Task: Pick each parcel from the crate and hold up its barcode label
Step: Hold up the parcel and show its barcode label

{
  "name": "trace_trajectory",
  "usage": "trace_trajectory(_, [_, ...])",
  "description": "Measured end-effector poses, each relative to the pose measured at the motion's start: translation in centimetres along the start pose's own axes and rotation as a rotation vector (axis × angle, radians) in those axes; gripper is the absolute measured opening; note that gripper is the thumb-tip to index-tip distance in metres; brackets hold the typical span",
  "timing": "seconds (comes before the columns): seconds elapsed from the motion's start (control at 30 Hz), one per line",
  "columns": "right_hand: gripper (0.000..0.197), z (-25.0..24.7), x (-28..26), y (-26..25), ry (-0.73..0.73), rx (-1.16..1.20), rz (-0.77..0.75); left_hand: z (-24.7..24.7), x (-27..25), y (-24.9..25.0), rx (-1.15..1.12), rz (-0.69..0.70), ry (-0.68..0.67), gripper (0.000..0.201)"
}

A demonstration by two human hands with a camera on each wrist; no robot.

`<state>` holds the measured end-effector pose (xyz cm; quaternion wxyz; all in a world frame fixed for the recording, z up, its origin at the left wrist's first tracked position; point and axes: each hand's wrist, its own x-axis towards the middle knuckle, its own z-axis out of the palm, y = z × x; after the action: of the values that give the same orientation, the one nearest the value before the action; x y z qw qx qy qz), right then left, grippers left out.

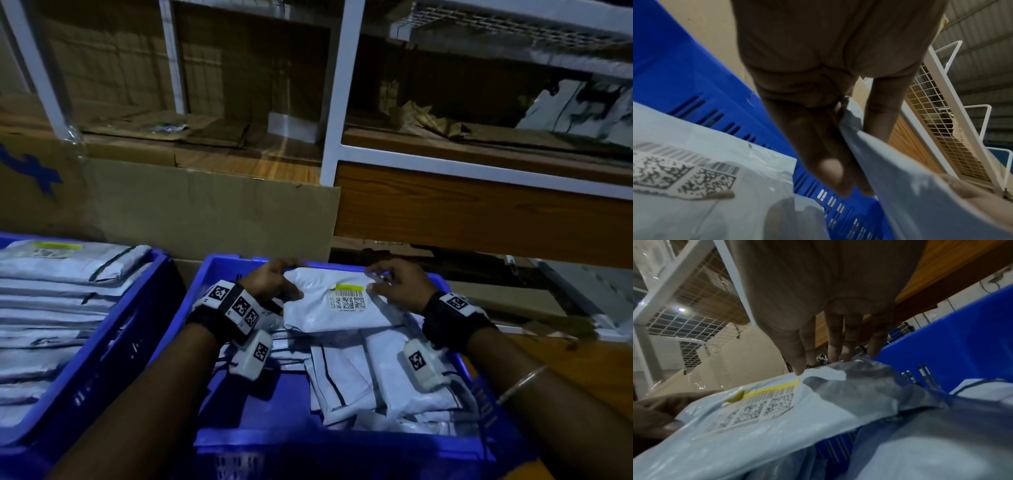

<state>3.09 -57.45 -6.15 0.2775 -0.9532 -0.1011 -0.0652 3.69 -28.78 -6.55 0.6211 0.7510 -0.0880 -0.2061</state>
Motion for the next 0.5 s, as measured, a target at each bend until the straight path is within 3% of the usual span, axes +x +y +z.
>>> trace_trajectory(0.23, [0.034, 1.3, 1.3, 2.0, 0.047, 0.226, 0.089, -0.6, 0.0, 0.3, 0.088, -0.011, 0.049, 0.038])
trace_trajectory(0.4, [0.022, 1.7, 1.6, 2.6, 0.104, 0.408, 0.061, -0.9, 0.1, 0.3, 0.081, -0.015, 0.12, 0.038])
trace_trajectory(0.5, [0.027, 1.8, 1.5, 2.5, 0.059, 0.567, 0.046, -1.1, 0.0, 0.2, 0.044, -0.008, 0.141, 0.037])
